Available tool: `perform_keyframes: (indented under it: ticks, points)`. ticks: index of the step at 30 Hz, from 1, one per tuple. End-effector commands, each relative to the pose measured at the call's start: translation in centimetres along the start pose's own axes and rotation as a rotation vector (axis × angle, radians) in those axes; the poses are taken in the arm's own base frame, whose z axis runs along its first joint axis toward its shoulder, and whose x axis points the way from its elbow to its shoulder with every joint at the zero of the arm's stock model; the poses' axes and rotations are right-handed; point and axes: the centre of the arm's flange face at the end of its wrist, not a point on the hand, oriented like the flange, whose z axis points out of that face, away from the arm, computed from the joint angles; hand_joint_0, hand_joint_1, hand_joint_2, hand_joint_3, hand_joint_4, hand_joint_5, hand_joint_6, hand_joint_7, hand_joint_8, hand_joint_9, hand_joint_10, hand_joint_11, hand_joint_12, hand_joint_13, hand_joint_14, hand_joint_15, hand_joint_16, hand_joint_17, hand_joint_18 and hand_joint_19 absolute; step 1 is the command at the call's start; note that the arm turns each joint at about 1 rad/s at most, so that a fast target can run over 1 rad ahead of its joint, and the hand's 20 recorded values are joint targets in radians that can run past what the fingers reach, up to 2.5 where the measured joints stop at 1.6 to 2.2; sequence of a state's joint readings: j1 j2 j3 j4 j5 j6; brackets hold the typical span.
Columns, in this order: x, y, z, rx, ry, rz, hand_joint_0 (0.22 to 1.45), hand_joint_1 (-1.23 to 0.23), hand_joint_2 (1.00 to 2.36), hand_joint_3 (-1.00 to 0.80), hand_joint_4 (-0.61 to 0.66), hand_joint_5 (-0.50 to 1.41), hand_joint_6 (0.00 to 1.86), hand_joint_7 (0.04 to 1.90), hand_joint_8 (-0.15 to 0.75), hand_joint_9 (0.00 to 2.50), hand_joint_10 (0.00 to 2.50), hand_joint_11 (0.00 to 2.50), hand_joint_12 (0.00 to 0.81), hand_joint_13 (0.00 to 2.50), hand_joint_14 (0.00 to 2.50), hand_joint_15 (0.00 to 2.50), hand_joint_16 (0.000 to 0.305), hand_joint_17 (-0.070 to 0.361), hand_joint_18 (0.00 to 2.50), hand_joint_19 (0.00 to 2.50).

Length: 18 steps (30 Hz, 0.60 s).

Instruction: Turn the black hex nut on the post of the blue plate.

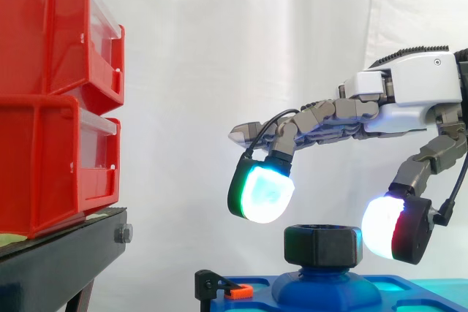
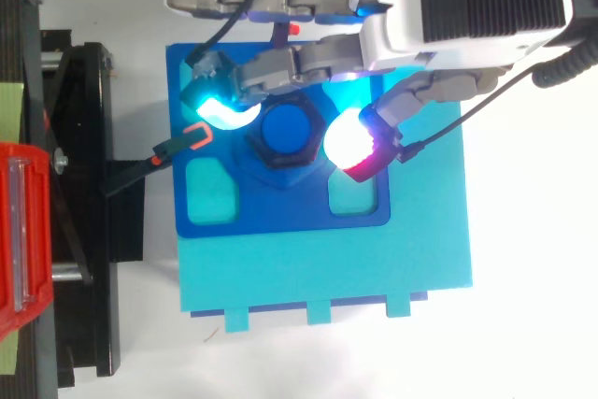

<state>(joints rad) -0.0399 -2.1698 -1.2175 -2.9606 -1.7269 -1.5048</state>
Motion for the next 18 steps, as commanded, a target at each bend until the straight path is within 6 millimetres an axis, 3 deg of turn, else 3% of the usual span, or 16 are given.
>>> perform_keyframes:
  ticks: [1,18]
  points:
    - [0.04,-0.1,-0.05,0.001,0.004,0.001,0.43,-0.77,1.0,-0.5,-0.05,-0.3,0.5,0.72,0.102,0.0,0.0,0.0,0.302,0.0,0.0,0.01,0.044,0.098,0.0,0.13]
    - [0.29,-0.29,-0.33,0.006,0.024,0.004,0.44,-0.74,1.0,-0.5,-0.05,-0.3,0.5,0.72,0.104,0.0,0.0,0.0,0.302,0.0,0.0,0.01,0.043,0.097,0.0,0.14]
